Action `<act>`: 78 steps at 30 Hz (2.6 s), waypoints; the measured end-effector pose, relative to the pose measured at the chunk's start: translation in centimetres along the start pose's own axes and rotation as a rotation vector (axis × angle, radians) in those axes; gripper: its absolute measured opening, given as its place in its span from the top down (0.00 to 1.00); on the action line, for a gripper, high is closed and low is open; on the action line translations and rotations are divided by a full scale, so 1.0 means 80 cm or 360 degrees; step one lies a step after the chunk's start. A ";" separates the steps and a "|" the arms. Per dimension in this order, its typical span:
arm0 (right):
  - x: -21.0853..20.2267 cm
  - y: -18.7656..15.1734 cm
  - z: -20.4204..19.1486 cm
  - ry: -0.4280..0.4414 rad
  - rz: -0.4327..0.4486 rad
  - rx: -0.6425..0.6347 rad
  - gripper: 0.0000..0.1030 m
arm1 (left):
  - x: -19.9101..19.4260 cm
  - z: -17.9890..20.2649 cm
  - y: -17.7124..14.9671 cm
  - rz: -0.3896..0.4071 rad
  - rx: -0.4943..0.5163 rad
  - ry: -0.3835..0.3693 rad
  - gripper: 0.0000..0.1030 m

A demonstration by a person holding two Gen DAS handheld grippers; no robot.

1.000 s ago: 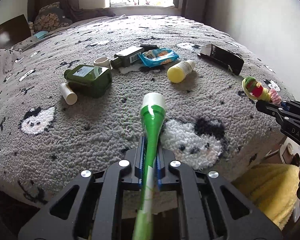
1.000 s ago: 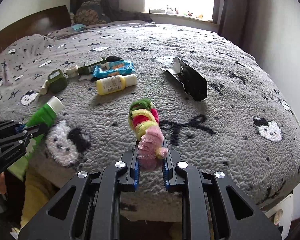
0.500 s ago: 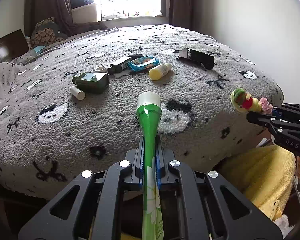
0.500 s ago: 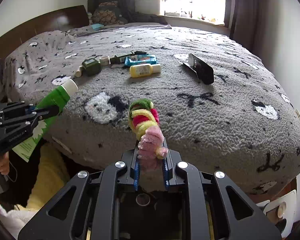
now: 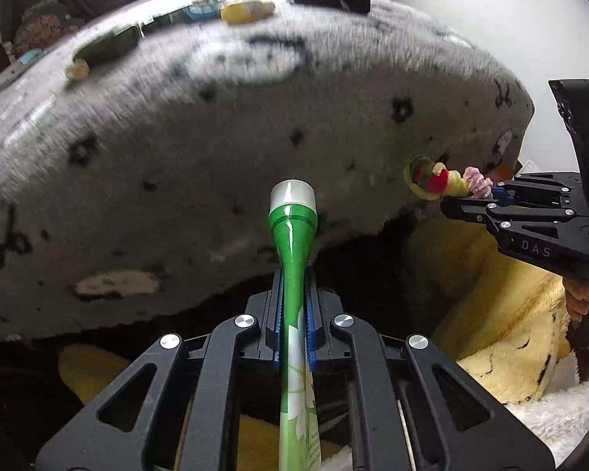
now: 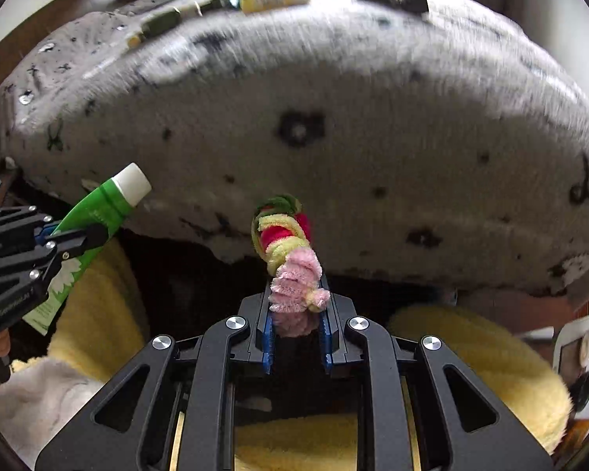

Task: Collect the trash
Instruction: 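Lower both tools to the bin and release the toy and tube, then grasp the yellow bottle with the right tool while the left grasps the white roll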

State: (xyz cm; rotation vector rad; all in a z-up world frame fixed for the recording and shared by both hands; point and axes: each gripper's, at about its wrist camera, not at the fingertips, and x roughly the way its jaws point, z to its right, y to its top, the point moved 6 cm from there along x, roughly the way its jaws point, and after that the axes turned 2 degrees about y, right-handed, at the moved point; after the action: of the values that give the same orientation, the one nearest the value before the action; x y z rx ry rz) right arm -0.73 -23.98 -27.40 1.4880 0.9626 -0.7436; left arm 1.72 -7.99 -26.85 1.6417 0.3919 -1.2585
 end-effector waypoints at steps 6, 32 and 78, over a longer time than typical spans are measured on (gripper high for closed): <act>0.049 -0.032 -0.002 0.0040 -0.0157 0.0093 0.82 | 0.057 -0.002 -0.028 -0.0186 -0.0042 -0.0077 0.92; 0.097 -0.038 -0.014 0.0084 -0.0313 0.0117 0.44 | 0.128 0.007 -0.062 -0.0417 -0.0097 -0.0156 0.69; 0.012 0.258 -0.028 -0.0103 0.0353 -0.0010 0.14 | -0.026 -0.259 0.160 0.0268 -0.0299 0.0470 0.11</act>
State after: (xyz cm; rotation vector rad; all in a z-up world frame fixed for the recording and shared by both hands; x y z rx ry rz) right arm 17.84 -21.73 -18.29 1.5267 0.7364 -0.6230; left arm 21.54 4.18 -19.19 1.6634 0.5240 -0.8303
